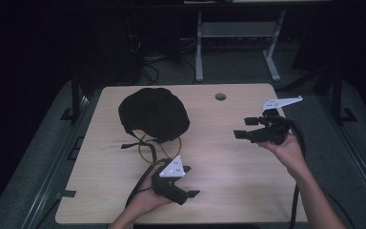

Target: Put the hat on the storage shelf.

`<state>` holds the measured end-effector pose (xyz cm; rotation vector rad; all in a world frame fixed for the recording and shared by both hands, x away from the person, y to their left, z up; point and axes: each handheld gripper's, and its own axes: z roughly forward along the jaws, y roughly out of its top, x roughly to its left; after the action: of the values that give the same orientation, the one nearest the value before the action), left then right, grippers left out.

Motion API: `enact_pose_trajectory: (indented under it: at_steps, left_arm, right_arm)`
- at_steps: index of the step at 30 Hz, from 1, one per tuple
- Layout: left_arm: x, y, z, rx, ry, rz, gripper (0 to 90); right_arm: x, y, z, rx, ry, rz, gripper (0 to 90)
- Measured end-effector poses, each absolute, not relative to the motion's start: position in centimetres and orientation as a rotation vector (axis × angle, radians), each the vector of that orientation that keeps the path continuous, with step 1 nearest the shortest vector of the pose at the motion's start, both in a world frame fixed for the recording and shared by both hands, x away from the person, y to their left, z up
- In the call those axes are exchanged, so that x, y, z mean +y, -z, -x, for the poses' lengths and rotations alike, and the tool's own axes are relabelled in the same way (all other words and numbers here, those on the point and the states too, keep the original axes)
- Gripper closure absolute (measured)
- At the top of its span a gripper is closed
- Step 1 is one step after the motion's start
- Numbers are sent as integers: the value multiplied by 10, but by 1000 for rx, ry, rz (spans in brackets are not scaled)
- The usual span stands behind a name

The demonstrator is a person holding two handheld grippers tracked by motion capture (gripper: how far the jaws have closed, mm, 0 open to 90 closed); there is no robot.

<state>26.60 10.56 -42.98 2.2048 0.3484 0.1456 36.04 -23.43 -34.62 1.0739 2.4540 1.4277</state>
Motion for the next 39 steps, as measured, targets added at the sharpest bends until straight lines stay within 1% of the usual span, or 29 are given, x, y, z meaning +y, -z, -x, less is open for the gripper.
enact_pose_trajectory:
  at_steps: [10, 27, 39]
  left_arm:
    - [106, 431, -266, 350, -144, -2200, 185]
    - [105, 432, -266, 348, -140, -2204, 185]
    - [106, 432, -266, 352, -136, -2209, 185]
  right_arm:
    - [-253, 370, -348, 2448, -1420, -1142, 193]
    - [-270, 391, -330, 2442, -1420, -1183, 190]
    - [-286, 408, -310, 2433, -1419, -1221, 188]
